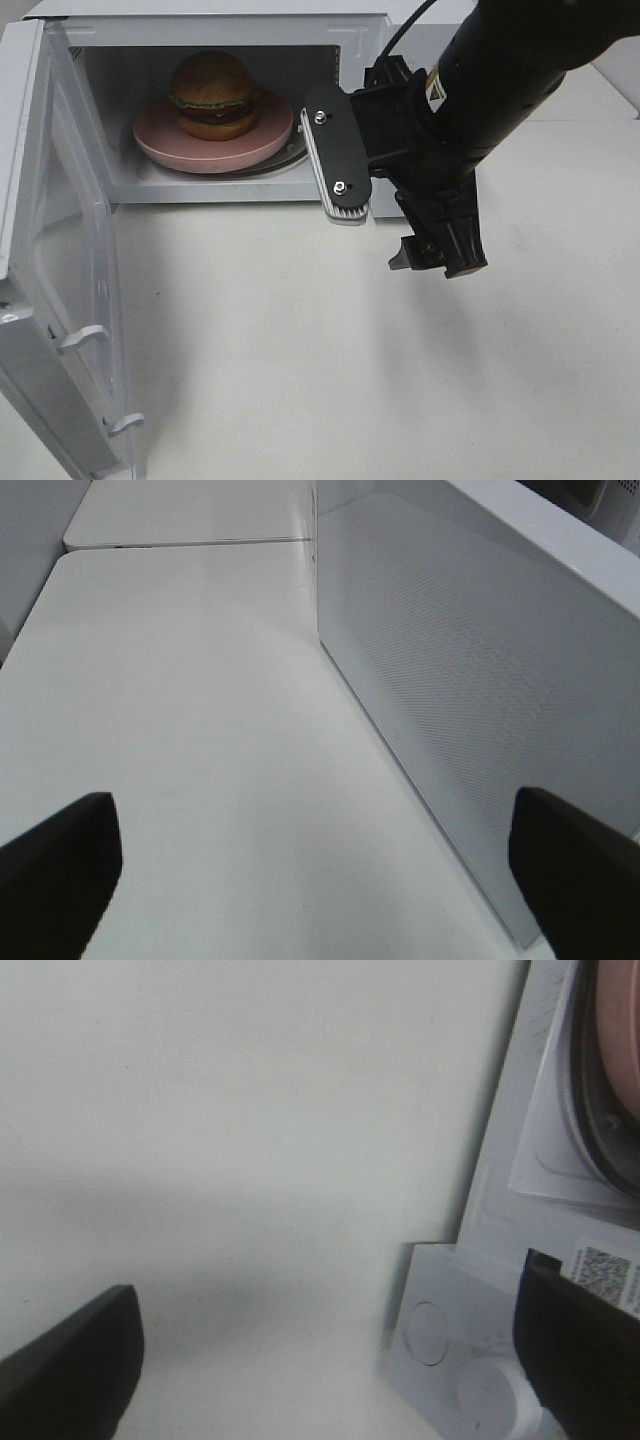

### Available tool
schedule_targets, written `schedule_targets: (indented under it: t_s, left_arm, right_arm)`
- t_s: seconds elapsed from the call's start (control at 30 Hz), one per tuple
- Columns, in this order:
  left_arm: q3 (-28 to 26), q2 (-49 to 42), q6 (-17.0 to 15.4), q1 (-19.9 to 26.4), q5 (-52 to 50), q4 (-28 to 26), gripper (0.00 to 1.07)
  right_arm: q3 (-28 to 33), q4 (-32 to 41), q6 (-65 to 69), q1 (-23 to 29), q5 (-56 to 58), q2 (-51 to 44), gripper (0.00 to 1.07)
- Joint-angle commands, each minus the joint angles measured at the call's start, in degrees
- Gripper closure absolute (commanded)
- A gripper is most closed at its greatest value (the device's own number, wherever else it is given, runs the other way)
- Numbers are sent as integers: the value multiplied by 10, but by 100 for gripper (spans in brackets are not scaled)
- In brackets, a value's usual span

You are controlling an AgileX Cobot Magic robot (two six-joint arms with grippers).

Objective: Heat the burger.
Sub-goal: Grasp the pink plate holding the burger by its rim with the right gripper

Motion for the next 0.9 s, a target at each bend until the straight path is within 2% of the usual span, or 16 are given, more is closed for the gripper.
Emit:
schedule_targets:
  t_s: [0.03, 0.2, 0.37, 0.9]
  left_arm:
    - [1, -12, -3, 2, -4, -4, 9]
    - [1, -12, -3, 2, -4, -3, 9]
    - [1, -12, -3, 2, -4, -3, 9]
    - [1, -12, -3, 2, -4, -3, 9]
  right_arm:
    - [-2, -14, 7, 0, -30, -3, 12]
    - [-13, -36, 29, 0, -43, 11, 13]
    - [-50, -56, 51, 6, -46, 46, 13]
    - [-151, -58, 64, 30, -49, 145, 17]
